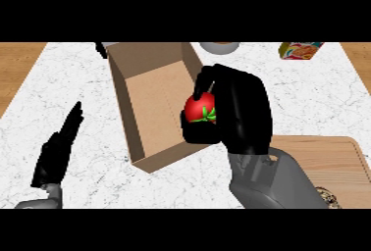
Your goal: Pick the tomato from the cutting board and place it in the cardboard box
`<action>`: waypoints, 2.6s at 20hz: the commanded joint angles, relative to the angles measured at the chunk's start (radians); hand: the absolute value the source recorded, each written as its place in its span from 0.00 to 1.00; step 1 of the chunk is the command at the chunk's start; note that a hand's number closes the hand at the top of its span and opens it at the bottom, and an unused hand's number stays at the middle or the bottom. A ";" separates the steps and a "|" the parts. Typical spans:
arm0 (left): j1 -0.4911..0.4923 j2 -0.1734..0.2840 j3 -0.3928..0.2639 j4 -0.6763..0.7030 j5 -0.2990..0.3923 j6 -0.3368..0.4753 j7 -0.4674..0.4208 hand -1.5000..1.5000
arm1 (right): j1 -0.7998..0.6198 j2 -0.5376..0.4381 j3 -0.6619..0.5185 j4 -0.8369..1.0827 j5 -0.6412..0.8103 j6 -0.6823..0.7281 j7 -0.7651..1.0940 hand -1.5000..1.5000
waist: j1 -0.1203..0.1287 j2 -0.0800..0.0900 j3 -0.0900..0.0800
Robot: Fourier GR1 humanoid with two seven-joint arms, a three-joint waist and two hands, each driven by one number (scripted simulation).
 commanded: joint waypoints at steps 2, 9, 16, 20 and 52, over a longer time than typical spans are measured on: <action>0.013 0.001 0.002 -0.041 0.001 -0.011 0.036 0.50 | -0.204 0.007 -0.098 0.159 -0.083 0.018 0.018 1.00 | -0.001 -0.001 0.000; -0.015 -0.003 -0.004 -0.002 -0.010 -0.012 -0.010 0.50 | -0.373 0.008 0.012 0.601 -0.215 -0.238 0.006 1.00 | 0.023 0.006 0.000; -0.058 -0.040 -0.023 0.064 -0.021 0.003 -0.031 0.50 | -0.484 0.008 0.052 0.956 -0.360 -0.358 -0.096 1.00 | 0.043 0.013 -0.001; -0.041 -0.028 -0.033 0.029 -0.030 -0.009 -0.016 0.50 | -0.542 0.008 0.009 1.099 -0.467 -0.406 -0.119 0.00 | 0.065 0.018 0.000; 0.067 -0.036 0.016 -0.003 -0.019 0.013 -0.038 0.50 | -0.018 -0.259 -0.357 0.608 -0.938 -0.779 -0.700 0.00 | -0.044 -0.008 0.001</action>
